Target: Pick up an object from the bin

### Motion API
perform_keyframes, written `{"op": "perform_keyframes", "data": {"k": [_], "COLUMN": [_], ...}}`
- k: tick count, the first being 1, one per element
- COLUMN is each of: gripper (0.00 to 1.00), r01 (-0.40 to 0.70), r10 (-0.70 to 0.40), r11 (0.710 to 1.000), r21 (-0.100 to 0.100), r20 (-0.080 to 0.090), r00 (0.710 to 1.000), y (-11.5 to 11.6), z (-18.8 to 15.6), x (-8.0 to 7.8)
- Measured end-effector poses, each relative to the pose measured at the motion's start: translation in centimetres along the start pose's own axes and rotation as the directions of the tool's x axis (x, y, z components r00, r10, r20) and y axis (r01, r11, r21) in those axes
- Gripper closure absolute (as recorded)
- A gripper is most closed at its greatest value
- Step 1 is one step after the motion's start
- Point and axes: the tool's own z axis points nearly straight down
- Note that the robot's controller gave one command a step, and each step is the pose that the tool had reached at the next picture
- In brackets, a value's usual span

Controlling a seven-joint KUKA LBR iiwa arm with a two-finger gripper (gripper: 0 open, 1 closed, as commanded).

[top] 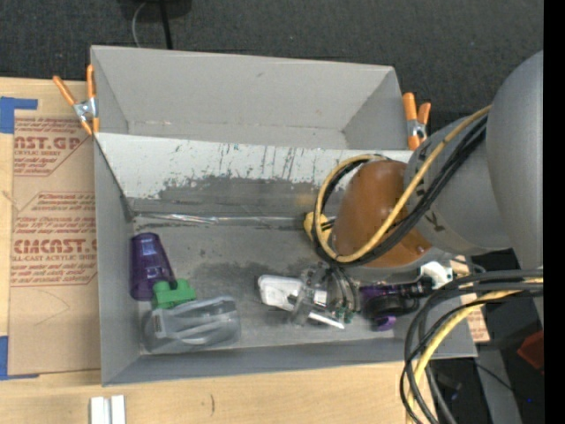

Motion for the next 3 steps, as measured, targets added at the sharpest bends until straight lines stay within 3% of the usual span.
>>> {"op": "perform_keyframes", "data": {"k": [3], "gripper": [1.0], "r01": [-0.001], "r10": [0.001], "r11": [1.0], "r21": [0.0], "r20": [-0.003], "r00": [1.0], "y": [0.0], "z": [-3.2], "x": [0.1]}}
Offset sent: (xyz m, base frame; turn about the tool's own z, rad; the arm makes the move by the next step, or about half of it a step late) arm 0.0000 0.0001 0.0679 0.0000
